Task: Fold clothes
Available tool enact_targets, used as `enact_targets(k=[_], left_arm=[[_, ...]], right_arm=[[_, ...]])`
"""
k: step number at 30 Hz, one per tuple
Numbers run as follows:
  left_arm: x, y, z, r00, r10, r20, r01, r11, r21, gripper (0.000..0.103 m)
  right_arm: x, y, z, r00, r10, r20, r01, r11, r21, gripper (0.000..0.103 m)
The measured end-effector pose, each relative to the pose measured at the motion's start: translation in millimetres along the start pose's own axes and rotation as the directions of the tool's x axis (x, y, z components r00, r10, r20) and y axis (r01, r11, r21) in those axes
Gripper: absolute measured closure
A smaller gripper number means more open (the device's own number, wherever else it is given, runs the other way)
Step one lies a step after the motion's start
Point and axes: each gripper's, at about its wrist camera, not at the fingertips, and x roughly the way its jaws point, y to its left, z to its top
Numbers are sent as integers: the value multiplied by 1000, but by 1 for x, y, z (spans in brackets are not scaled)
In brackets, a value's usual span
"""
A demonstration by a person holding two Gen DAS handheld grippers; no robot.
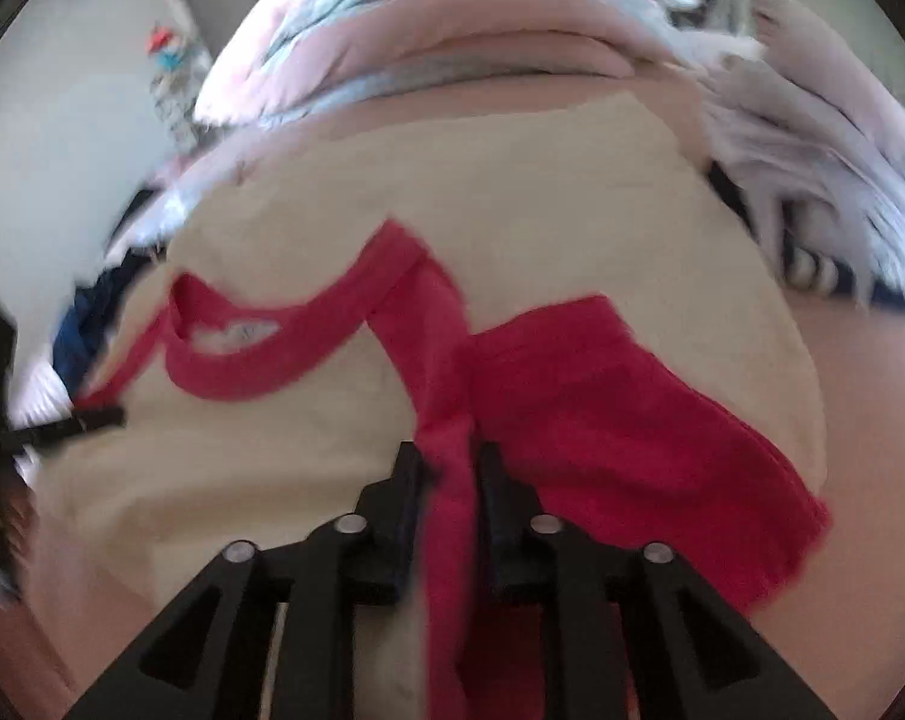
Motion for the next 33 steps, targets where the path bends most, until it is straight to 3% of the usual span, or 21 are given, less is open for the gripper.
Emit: enact_targets(k=[2, 4, 6, 8, 12, 15, 18, 20, 21, 23, 24, 26, 27, 29, 31, 33], left_arm=[[-27, 5, -8, 997, -7, 80, 10, 999, -39, 77], [-54, 15, -20, 988, -40, 148, 58, 991, -119, 69], [-70, 23, -39, 984, -62, 165, 90, 981, -171, 59], [-75, 24, -60, 987, -77, 143, 103, 977, -185, 58], [-69, 11, -82, 991, -8, 130, 23, 993, -114, 58], [-71, -7, -72, 970, -29, 243, 28, 1000, 10, 58], [-50, -18, -51, 983, -73, 166, 56, 993, 105, 58], [-36, -23, -37, 984, -117, 137, 98, 985, 139, 59], [-32, -25, -31, 979, -166, 120, 148, 979, 143, 59], [-19, -24, -20, 950, -312, 20, 308, 946, 102, 58], [-15, -26, -19, 947, -320, -29, 321, 940, 119, 56], [-5, -32, -23, 973, -219, -78, 232, 943, 238, 56], [0, -31, -26, 977, -188, -104, 210, 936, 282, 56], [1, -25, -25, 969, -202, -142, 234, 936, 264, 63], [2, -19, -24, 958, -226, -176, 263, 937, 232, 89], [-2, -15, -21, 947, -240, -213, 282, 939, 198, 91]], right_arm=[[-19, -9, -1, 1000, 26, 15, -27, 998, 64, 74], [-43, -14, -9, 998, 36, 50, -41, 994, 101, 60], [-62, -19, -19, 997, 35, 70, -43, 991, 125, 54], [-73, -21, -35, 998, 15, 62, -25, 986, 165, 53], [-84, -28, -74, 1000, 7, 18, -11, 968, 252, 53], [-84, -16, -80, 999, -32, 20, 27, 975, 219, 53], [-87, -1, -71, 995, -75, 59, 66, 988, 140, 52], [-81, 5, -71, 995, -88, 55, 82, 992, 92, 50], [-77, 6, -72, 993, -106, 45, 103, 991, 81, 50], [-66, 3, -74, 992, -125, 11, 123, 989, 88, 50], [-63, 1, -74, 992, -124, 6, 123, 988, 96, 50], [-57, -2, -75, 992, -123, -2, 123, 988, 93, 50], [-54, -2, -74, 992, -126, -2, 126, 989, 79, 51], [-48, 0, -73, 990, -138, -1, 138, 990, 27, 54], [-47, 7, -72, 988, -152, 9, 152, 988, -37, 68], [-48, 13, -71, 986, -168, 21, 170, 981, -90, 75]])
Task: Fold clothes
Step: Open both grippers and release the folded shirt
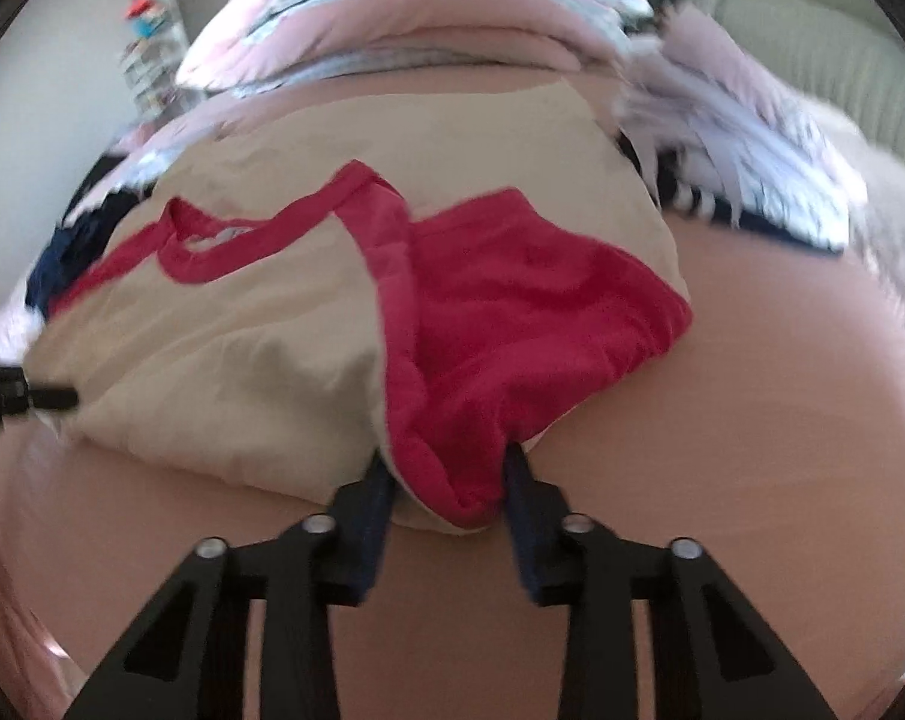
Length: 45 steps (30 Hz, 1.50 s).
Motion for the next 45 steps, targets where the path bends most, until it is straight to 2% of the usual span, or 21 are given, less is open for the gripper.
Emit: enact_targets(k=[2, 7, 9, 12, 14, 15, 16, 20, 21, 23, 24, 25, 28, 31, 36, 39, 41, 42, 43, 44, 45], left_arm=[[-6, -3, 1, 1000, -1, -28, 1, 1000, -3, 91], [-10, -16, 17, 991, 74, -115, -58, 990, 130, 90], [-19, -14, 21, 985, 128, -116, -108, 980, 165, 87], [-45, -8, 21, 997, 58, -50, -53, 994, 93, 85], [-48, -18, 9, 997, 70, -35, -65, 990, 126, 71], [-45, -26, -1, 994, 101, -30, -94, 981, 169, 56], [-42, -31, -10, 992, 126, -23, -120, 973, 200, 50], [-32, -34, -35, 987, 160, -6, -153, 954, 256, 50], [-29, -35, -40, 985, 174, 3, -168, 947, 275, 50], [-24, -36, -40, 984, 179, 20, -177, 940, 292, 61], [-21, -35, -37, 980, 196, 21, -194, 937, 289, 84], [-19, -33, -35, 977, 214, 3, -206, 935, 288, 87], [-16, -34, -28, 960, 274, -64, -240, 916, 322, 90], [-29, -47, -14, 939, 331, -88, -277, 884, 377, 91], [-51, -47, 7, 934, 331, -133, -260, 887, 381, 92], [-41, -53, 2, 907, 385, -173, -275, 849, 451, 91], [-29, -53, -5, 874, 442, -201, -295, 811, 505, 92], [-23, -52, -9, 855, 472, -214, -303, 791, 532, 97], [-15, -43, -15, 793, 575, -202, -372, 720, 586, 103], [-17, -29, -18, 758, 617, -212, -413, 706, 575, 103], [-21, -13, -19, 738, 632, -235, -440, 716, 541, 103]], right_arm=[[-3, 3, -1, 1000, -27, 5, 27, 999, -31, 78], [3, 3, -3, 996, -87, -8, 86, 992, -87, 80], [4, 1, -1, 995, -96, -12, 94, 991, -90, 80], [-5, -9, 2, 997, -76, 11, 76, 996, -41, 80], [-11, -14, 3, 997, -70, 28, 70, 997, -13, 80], [-14, -17, 4, 997, -67, 37, 67, 998, 1, 80], [-17, -19, 5, 997, -64, 46, 63, 998, 15, 80], [-14, -13, 4, 994, -97, 44, 98, 995, -15, 80], [-14, -14, 4, 996, -80, 43, 80, 997, 0, 80], [-13, -24, 4, 999, 19, 27, -21, 997, 68, 80], [-14, -27, 3, 999, 47, 27, -49, 994, 99, 80], [-13, -26, 3, 999, 31, 27, -34, 996, 88, 80], [-10, -23, 1, 1000, -14, 27, 13, 998, 57, 80], [-5, -17, 1, 998, -51, 27, 50, 998, 34, 80], [-3, -25, 3, 999, -32, 24, 30, 998, 58, 77], [-1, -24, 5, 998, -57, 21, 57, 998, -1, 75], [3, -18, 6, 992, -128, 23, 129, 988, -85, 67], [4, -17, 6, 989, -143, 23, 145, 984, -106, 65], [5, -16, 7, 987, -159, 23, 161, 979, -128, 65], [2, -21, 7, 990, -141, 12, 141, 985, -102, 65], [-1, -26, 7, 992, -122, 1, 122, 990, -77, 65]])
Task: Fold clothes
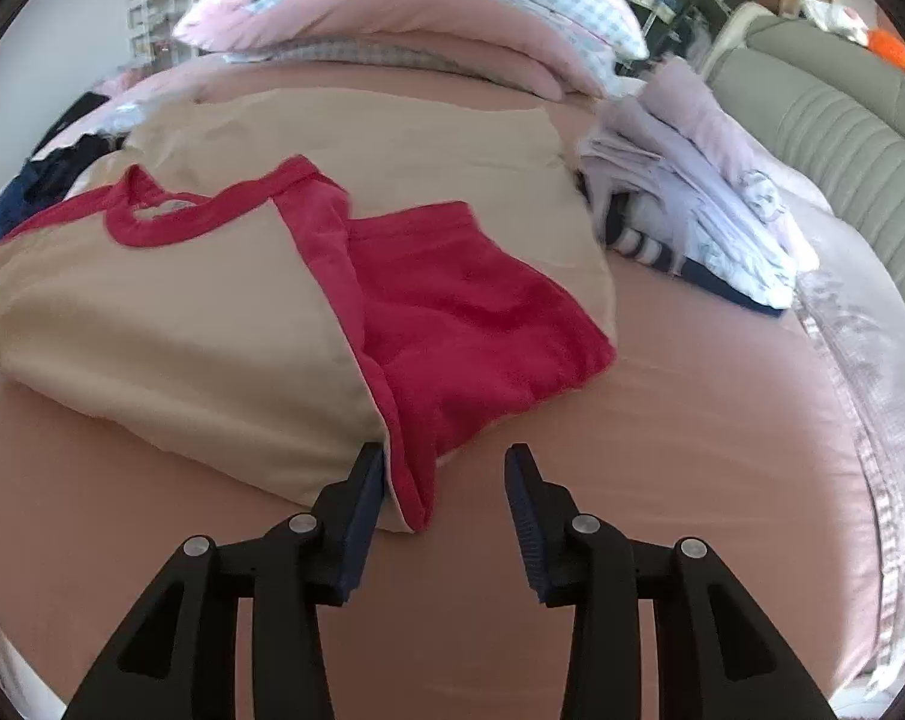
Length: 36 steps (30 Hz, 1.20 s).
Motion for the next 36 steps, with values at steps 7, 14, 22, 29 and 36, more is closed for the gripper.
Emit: enact_targets(k=[7, 14, 22, 29, 36], left_arm=[[-40, 47, -42, 897, -303, 321, 422, 800, -425, 96], [-1, -11, -52, 695, -421, 583, 718, 368, -591, 37], [32, 9, -65, 650, -212, 730, 759, 214, -614, 44], [40, -2, -40, 657, -128, 743, 745, 265, -613, 49], [3, 6, -38, 600, -174, 781, 792, 265, -550, 83]], right_arm=[[-39, -45, -18, 966, 252, 67, -258, 892, 372, 61], [6, -17, -40, 826, 563, 36, -461, 637, 618, 60], [43, -15, -1, 865, 500, 48, -429, 687, 587, 67], [47, -10, -11, 884, 437, 163, -437, 653, 618, 69], [4, 5, 13, 928, 344, 142, -370, 812, 451, 91]])
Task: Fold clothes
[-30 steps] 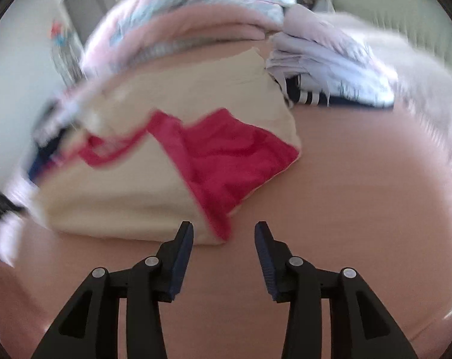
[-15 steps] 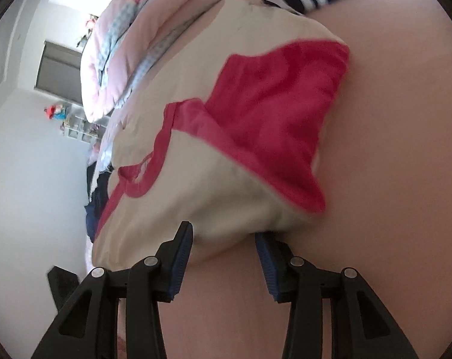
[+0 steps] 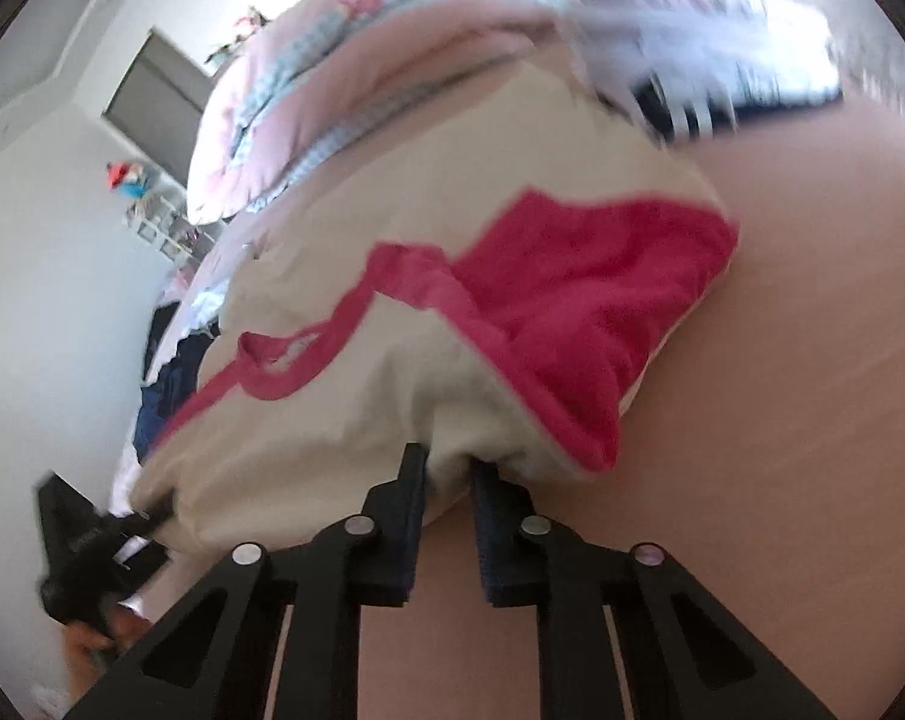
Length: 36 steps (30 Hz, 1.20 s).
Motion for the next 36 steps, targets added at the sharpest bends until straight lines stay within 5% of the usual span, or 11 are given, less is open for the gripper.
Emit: enact_targets(k=[9, 13, 15, 20, 22, 25, 28, 32, 33, 34, 36], left_arm=[[-50, -27, -22, 983, 36, -183, -24, 998, 66, 81], [-42, 7, -56, 902, 215, -373, -202, 977, 75, 68], [-47, 22, -61, 889, 244, -388, -244, 968, 51, 67], [-96, 10, -49, 938, 298, -178, -282, 953, 109, 65], [-104, 5, -40, 968, 238, -84, -225, 965, 139, 54], [-78, 0, -17, 983, 176, -51, -167, 974, 155, 46], [-40, -4, -12, 972, 206, -117, -184, 968, 173, 46], [3, -10, -15, 917, 316, -241, -234, 919, 317, 48], [7, -11, -18, 914, 313, -259, -219, 917, 335, 63], [10, -13, -21, 913, 298, -278, -195, 919, 343, 87], [9, -24, -24, 922, 272, -276, -156, 912, 378, 91]], right_arm=[[-58, 16, -33, 1000, -10, -2, 10, 999, 43, 92], [-48, 6, -81, 977, -70, -202, 77, 997, 27, 88], [-38, -3, -98, 939, -91, -331, 105, 994, 25, 88], [-82, 20, -74, 977, -97, -191, 83, 993, -79, 79], [-88, 37, -54, 988, -118, -98, 102, 983, -155, 58], [-57, 65, -24, 971, -237, 12, 229, 923, -310, 58], [-8, 70, -2, 965, -254, -58, 215, 903, -372, 57], [53, 54, 0, 922, -285, -261, 171, 907, -384, 60], [52, 56, 0, 927, -281, -249, 170, 905, -391, 67], [47, 60, 0, 939, -235, -252, 125, 914, -385, 92], [37, 67, 0, 957, -149, -248, 50, 930, -363, 97]])
